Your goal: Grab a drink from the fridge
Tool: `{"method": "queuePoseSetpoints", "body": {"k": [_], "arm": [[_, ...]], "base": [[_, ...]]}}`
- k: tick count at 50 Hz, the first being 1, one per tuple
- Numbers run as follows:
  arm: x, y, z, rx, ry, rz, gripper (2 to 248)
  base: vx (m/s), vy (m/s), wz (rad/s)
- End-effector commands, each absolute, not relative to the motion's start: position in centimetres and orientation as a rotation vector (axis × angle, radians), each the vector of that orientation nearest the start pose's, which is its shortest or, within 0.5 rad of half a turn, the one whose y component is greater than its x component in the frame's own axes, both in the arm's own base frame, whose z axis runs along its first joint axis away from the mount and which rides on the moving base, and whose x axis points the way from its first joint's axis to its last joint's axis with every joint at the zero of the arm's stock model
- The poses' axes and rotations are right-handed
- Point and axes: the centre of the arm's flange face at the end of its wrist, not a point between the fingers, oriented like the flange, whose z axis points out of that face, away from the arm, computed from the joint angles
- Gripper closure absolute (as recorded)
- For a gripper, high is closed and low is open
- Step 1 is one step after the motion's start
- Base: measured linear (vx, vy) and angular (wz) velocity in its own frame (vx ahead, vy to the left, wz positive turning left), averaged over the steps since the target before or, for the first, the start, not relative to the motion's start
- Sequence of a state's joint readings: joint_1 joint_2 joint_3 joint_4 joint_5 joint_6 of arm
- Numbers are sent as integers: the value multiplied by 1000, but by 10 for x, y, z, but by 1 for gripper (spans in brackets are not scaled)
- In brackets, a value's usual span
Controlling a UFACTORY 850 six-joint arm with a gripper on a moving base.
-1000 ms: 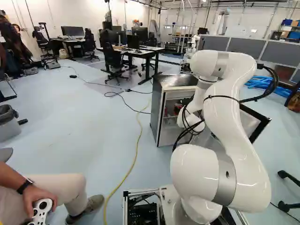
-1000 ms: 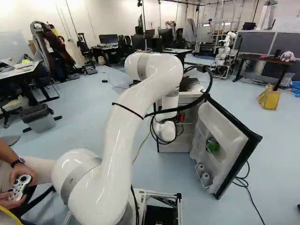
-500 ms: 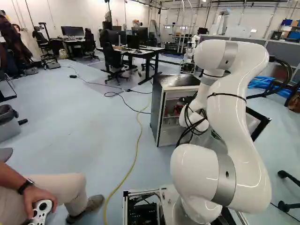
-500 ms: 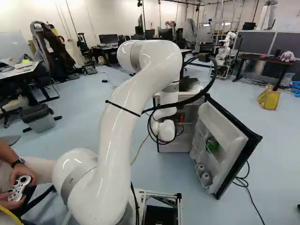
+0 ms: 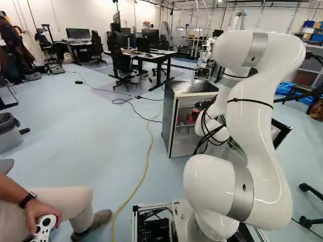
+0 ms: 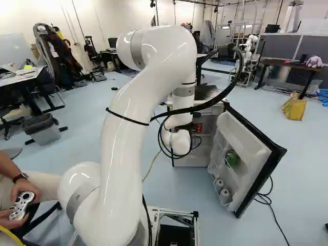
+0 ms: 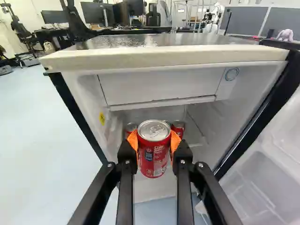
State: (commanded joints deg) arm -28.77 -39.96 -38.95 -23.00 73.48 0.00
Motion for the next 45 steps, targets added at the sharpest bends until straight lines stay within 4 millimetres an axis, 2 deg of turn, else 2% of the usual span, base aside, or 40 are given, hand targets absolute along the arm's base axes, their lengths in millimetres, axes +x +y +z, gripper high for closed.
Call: {"method": "queuePoseSetpoints", "body": {"k": [20, 45], "arm": [[409, -194, 234, -2569, 147, -1922, 163], [393, -190, 264, -2551, 146, -1980, 163]], "base": [[0, 0, 0], [0, 0, 0]]}}
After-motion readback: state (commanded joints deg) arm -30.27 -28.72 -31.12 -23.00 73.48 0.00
